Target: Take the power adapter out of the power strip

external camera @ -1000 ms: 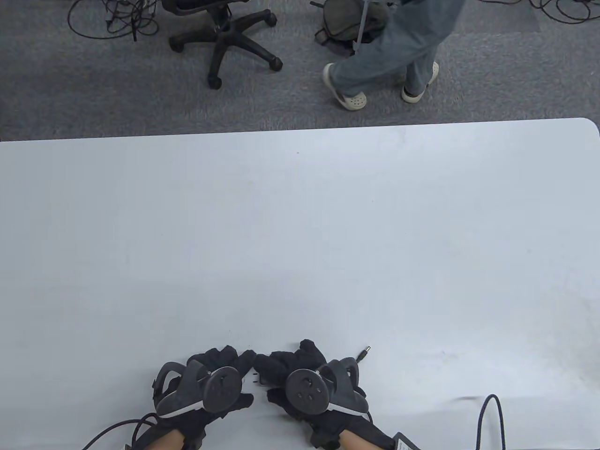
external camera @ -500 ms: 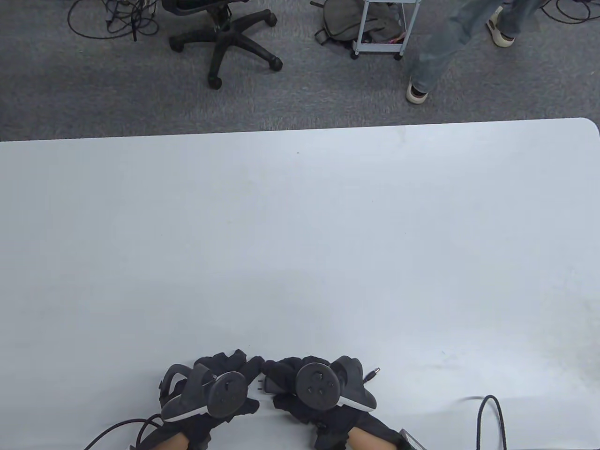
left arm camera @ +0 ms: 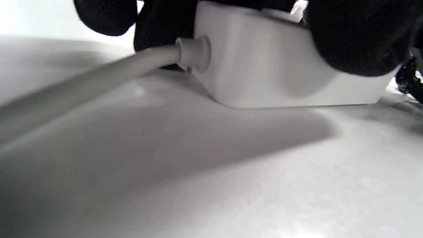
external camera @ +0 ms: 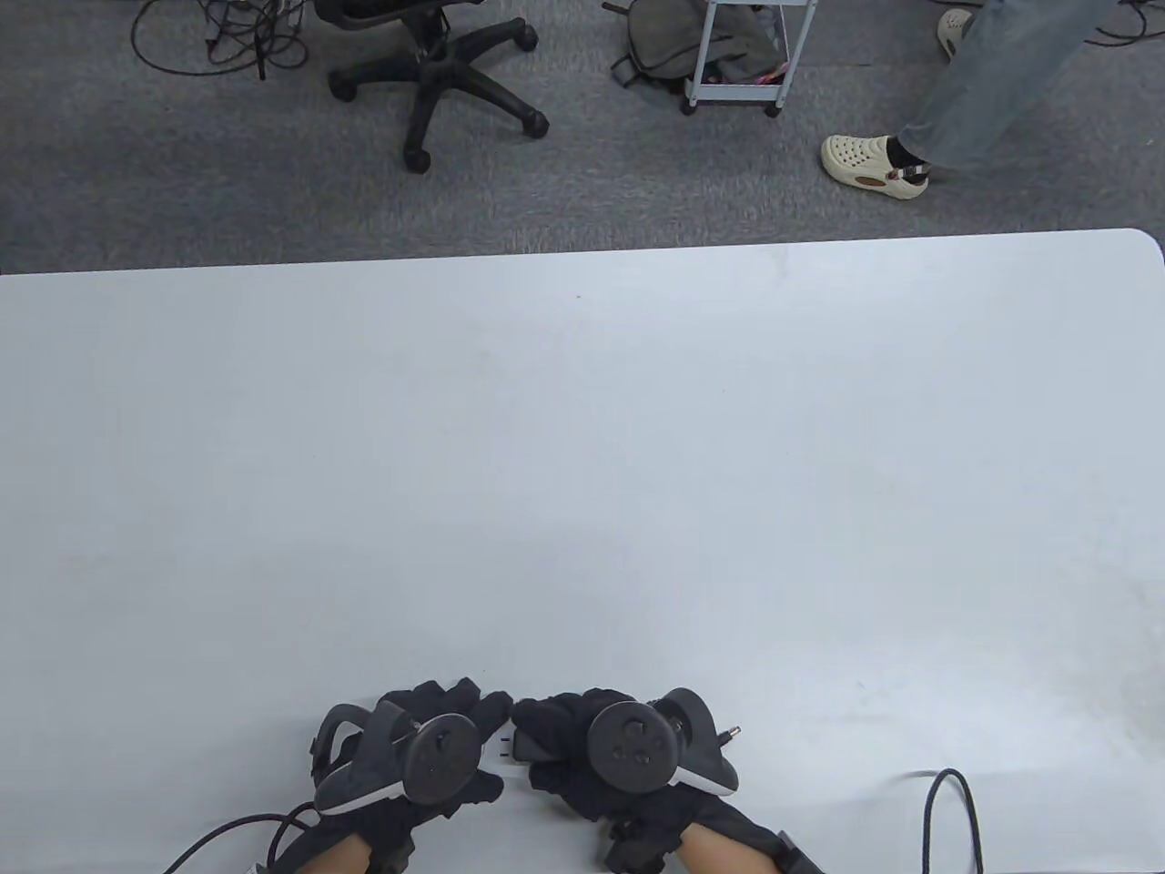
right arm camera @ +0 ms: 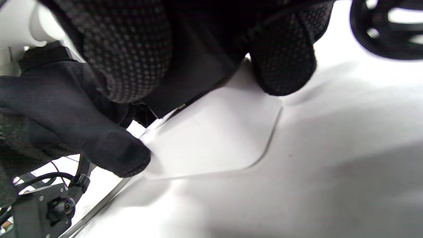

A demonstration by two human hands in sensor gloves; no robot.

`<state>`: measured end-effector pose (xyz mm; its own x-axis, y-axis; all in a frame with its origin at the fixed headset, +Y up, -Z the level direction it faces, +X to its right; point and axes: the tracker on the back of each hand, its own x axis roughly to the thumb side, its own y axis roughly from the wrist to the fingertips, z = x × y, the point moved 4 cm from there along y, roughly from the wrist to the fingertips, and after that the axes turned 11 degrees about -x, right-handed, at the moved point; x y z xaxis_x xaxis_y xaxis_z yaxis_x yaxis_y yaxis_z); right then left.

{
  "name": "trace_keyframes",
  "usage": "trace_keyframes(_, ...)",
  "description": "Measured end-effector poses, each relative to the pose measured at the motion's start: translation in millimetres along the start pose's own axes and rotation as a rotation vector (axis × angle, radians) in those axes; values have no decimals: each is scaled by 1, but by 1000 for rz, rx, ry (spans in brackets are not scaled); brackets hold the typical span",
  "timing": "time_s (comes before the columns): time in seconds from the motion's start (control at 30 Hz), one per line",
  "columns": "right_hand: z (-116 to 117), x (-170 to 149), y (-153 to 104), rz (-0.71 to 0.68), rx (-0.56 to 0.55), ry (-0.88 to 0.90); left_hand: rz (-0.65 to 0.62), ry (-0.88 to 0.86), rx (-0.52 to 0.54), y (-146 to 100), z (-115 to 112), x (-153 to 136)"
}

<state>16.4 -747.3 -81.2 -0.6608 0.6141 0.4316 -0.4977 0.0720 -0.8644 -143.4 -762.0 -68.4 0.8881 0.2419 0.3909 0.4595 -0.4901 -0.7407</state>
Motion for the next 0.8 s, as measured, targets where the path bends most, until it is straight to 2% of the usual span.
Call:
trace_keyframes(0.1, -3, -2, 0, 7, -8, 11, 3, -5, -1, 2, 1, 1)
trace_keyframes(0.17, -23, -2, -2, -1, -85, 92, 11, -6, -7, 3, 1, 2)
trace_keyframes(0.23, -62, -3, -8, 15, -247, 249, 2, -14, -8, 3, 1, 1)
trace_keyframes(0.37, -93, -13, -18, 37, -320, 253, 4, -9, -12, 3, 1, 2)
trace_keyframes(0.5, -88, -15, -18, 72, -248, 180, 5, -6, -14, 2, 1, 2)
trace_keyframes(0.63, -81, -22, -14, 136, -234, 61, 7, 3, -9, 1, 1, 2)
trace_keyframes(0.8, -73, -52, -6, 279, -188, 115, 5, -1, -12, 1, 1, 1)
